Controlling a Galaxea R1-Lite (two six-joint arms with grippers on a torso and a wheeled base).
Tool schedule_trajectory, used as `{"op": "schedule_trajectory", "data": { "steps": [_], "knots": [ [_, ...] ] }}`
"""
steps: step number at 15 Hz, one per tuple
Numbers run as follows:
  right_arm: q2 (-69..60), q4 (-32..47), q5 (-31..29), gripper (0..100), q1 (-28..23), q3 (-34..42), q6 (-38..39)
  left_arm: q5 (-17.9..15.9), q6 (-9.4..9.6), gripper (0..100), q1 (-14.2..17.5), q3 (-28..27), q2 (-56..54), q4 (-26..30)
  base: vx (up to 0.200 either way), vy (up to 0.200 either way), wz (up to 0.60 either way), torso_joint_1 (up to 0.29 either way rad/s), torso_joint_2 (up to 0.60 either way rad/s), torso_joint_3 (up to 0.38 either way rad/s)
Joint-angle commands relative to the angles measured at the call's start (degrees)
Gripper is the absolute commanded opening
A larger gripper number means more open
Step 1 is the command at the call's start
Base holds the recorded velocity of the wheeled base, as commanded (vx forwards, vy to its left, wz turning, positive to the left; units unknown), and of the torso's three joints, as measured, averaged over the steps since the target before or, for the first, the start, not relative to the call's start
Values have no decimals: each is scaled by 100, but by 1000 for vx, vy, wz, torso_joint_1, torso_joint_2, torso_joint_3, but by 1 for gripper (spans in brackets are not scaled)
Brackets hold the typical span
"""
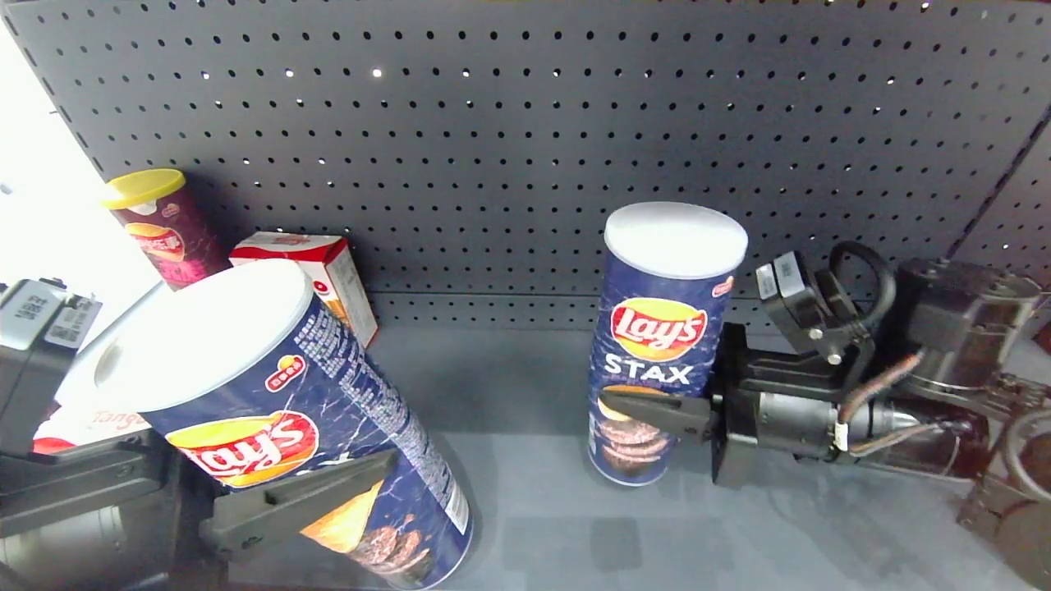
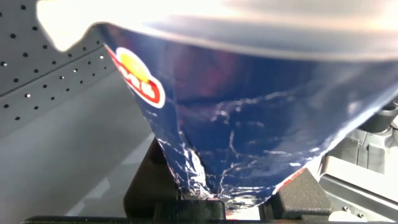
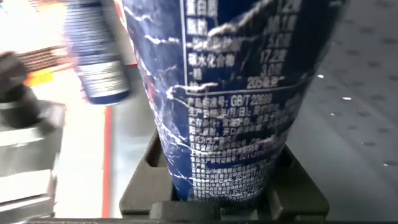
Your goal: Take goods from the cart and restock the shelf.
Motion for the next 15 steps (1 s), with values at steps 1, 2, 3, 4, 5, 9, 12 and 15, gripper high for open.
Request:
{"op": "schedule_trajectory", "data": {
  "steps": [1, 2, 3, 4, 5, 9, 12, 15],
  "knots": [
    [-529, -130, -177, 0, 403, 477, 1, 1, -2, 0, -1, -4, -1, 6, 0, 0, 0, 0, 0, 0],
    [-503, -306, -265, 0, 429, 644, -8, 10, -2, 0, -1, 23, -1, -3, 0, 0, 0, 0, 0, 0],
    [-459, -473, -283, 0, 473, 758, 1, 10, -2, 0, -1, 40, -1, -3, 0, 0, 0, 0, 0, 0],
    [-415, -552, -292, 0, 500, 828, -8, 10, -2, 0, -1, 40, -1, -3, 0, 0, 0, 0, 0, 0],
    [-318, -666, -362, 0, 500, 916, 1, 10, -2, 0, -1, 49, -1, -3, 0, 0, 0, 0, 0, 0],
    [121, -1317, -441, 0, 570, 1259, 9, 10, -2, 0, -1, 40, 8, 6, 0, 0, 0, 0, 0, 0],
    [376, -1642, -441, 0, 579, 1373, 9, 19, -11, 0, 8, 49, 8, 6, 0, 0, 0, 0, 0, 0],
    [420, -1642, -432, 0, 570, 1382, 9, 19, -11, 0, 8, 84, -1, 6, 0, 0, 0, 0, 0, 0]
  ]
}}
